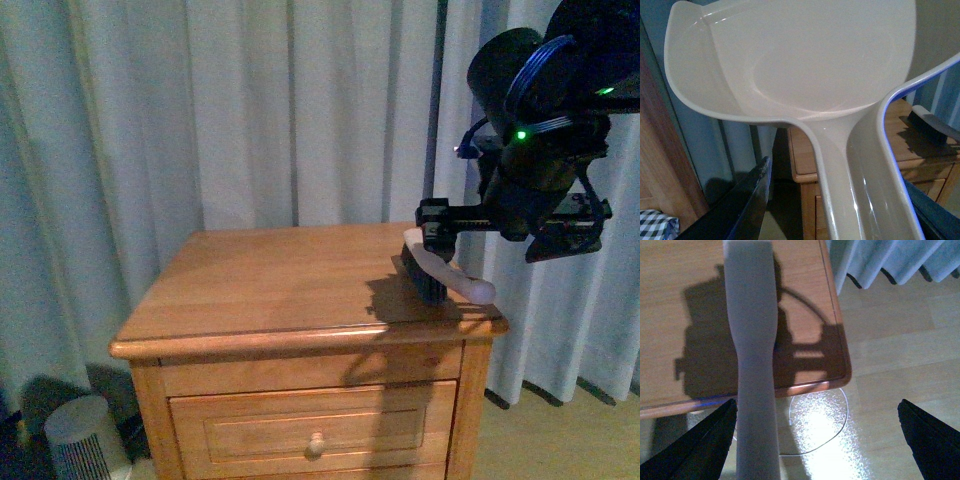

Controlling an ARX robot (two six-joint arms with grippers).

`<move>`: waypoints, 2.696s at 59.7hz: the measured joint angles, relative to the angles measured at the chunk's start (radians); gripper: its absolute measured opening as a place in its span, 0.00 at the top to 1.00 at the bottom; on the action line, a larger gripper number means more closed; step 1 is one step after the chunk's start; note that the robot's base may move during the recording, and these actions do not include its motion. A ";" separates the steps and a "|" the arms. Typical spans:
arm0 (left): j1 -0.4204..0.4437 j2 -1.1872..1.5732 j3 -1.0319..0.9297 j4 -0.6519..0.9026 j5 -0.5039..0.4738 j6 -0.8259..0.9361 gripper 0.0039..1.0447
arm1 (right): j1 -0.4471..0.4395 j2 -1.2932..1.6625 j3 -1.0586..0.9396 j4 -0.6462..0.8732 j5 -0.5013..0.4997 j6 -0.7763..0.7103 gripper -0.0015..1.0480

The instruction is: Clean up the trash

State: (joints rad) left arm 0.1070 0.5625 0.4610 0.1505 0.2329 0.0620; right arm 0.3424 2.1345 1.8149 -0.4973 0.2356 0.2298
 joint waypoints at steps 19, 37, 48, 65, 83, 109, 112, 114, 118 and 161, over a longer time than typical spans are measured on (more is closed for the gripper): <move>0.000 0.000 0.000 0.000 0.000 0.000 0.41 | 0.090 0.111 0.048 0.009 0.016 0.043 0.07; 0.000 0.000 0.000 0.000 0.000 0.000 0.41 | 0.079 0.128 0.048 0.013 0.027 0.043 0.11; 0.000 0.000 0.000 0.000 0.000 0.000 0.41 | 0.067 0.128 0.036 0.019 0.026 0.043 0.38; 0.000 0.000 0.000 0.000 0.000 0.000 0.41 | 0.055 0.125 0.008 0.034 0.039 0.032 0.54; 0.000 0.000 0.000 0.000 0.000 0.000 0.41 | 0.048 0.025 -0.065 0.153 0.123 -0.063 0.54; 0.000 0.000 0.000 0.000 0.000 0.000 0.41 | 0.104 -0.588 -0.646 0.724 0.306 -0.339 0.54; 0.000 0.000 0.000 0.000 0.000 0.000 0.41 | 0.125 -0.676 -0.739 0.785 0.328 -0.378 0.54; 0.000 0.000 0.000 0.000 0.000 0.000 0.41 | 0.137 -0.727 -0.795 0.817 0.342 -0.397 0.54; 0.000 0.000 0.000 0.000 0.000 0.000 0.41 | 0.161 -0.827 -0.892 0.850 0.363 -0.426 0.54; 0.000 0.000 0.000 0.000 0.000 0.000 0.42 | 0.203 -1.283 -1.242 0.880 0.502 -0.487 0.54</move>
State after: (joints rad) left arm 0.1070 0.5625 0.4610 0.1505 0.2329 0.0616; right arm 0.5449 0.8516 0.5728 0.3828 0.7376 -0.2569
